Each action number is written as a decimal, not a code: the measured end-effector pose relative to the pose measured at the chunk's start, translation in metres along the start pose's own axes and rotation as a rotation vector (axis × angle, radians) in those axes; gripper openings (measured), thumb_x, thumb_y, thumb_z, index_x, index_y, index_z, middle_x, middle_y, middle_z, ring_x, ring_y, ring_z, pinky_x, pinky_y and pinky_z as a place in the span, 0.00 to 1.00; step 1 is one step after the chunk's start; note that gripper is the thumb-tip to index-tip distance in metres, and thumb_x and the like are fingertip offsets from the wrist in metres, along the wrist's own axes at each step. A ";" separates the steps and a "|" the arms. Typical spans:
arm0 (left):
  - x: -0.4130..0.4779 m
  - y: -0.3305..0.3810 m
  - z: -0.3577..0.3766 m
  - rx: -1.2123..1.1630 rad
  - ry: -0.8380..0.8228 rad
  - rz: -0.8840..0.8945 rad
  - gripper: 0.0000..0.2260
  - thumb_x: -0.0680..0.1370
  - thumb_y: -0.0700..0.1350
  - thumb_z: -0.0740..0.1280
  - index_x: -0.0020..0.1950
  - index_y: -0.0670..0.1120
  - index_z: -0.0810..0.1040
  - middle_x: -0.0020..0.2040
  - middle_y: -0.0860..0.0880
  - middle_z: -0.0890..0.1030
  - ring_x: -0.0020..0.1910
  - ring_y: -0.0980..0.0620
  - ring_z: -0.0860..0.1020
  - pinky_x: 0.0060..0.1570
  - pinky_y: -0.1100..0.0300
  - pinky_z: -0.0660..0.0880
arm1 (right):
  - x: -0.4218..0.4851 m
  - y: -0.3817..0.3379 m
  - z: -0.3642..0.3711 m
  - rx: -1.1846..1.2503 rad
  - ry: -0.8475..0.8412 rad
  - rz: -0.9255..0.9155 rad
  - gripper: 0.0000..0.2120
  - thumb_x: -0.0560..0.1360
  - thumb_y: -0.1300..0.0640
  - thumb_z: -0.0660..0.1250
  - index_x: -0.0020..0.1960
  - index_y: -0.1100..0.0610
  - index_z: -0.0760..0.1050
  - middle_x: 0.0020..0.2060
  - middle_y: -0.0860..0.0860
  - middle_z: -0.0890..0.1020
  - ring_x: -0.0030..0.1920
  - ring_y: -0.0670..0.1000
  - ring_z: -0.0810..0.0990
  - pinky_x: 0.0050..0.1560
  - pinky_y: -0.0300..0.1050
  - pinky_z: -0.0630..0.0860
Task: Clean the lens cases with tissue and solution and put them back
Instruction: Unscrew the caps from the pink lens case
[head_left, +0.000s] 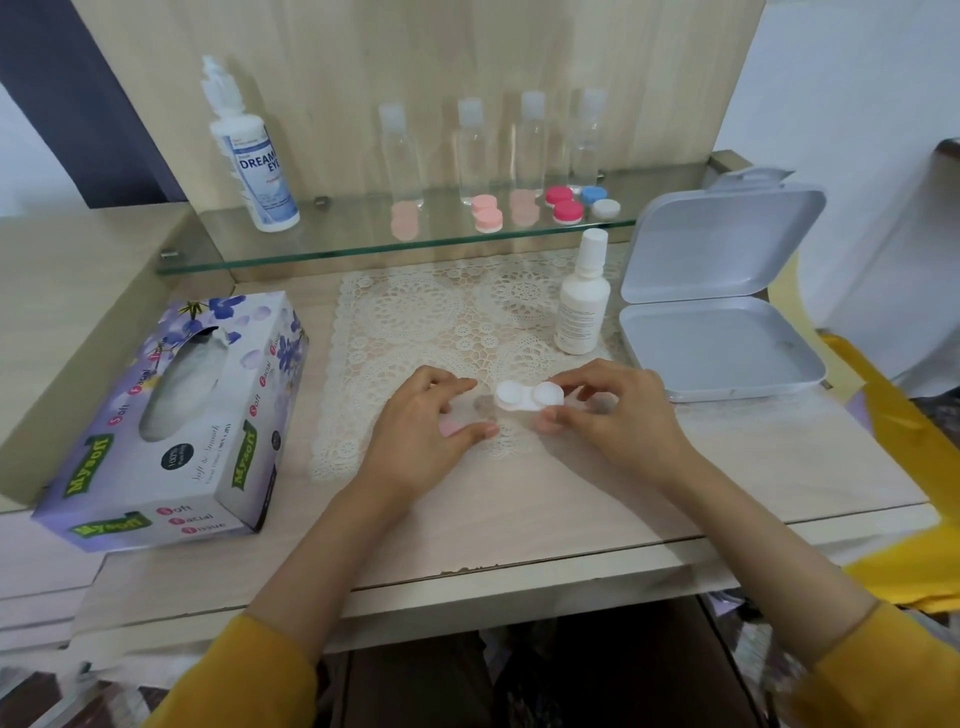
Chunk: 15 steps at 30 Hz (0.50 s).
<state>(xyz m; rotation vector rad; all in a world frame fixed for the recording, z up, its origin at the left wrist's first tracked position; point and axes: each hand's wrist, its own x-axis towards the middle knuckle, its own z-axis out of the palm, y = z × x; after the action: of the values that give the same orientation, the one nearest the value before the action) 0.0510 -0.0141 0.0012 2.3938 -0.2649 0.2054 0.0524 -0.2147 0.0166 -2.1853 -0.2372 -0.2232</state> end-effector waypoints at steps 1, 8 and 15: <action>0.002 0.003 0.000 0.014 -0.004 0.003 0.23 0.70 0.52 0.72 0.62 0.47 0.76 0.53 0.55 0.70 0.46 0.58 0.72 0.51 0.67 0.66 | -0.001 0.000 -0.005 0.006 0.008 0.008 0.09 0.66 0.59 0.75 0.46 0.54 0.82 0.37 0.43 0.81 0.37 0.43 0.76 0.43 0.33 0.70; 0.015 0.030 0.027 0.091 -0.016 0.135 0.18 0.74 0.51 0.68 0.61 0.45 0.77 0.59 0.50 0.74 0.58 0.51 0.71 0.59 0.61 0.64 | -0.004 0.012 -0.048 -0.041 0.168 0.054 0.06 0.66 0.58 0.75 0.41 0.51 0.80 0.30 0.41 0.78 0.29 0.42 0.72 0.34 0.29 0.68; 0.021 0.051 0.067 0.153 -0.132 0.286 0.22 0.74 0.57 0.63 0.62 0.46 0.77 0.66 0.51 0.73 0.64 0.48 0.67 0.65 0.54 0.63 | -0.001 0.040 -0.086 -0.195 0.361 0.111 0.07 0.67 0.59 0.73 0.44 0.55 0.79 0.32 0.47 0.80 0.28 0.41 0.74 0.36 0.31 0.69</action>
<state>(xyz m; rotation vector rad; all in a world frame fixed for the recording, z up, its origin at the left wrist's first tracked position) 0.0640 -0.0990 -0.0106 2.5174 -0.6765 0.2053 0.0555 -0.3079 0.0356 -2.2934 0.1126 -0.5914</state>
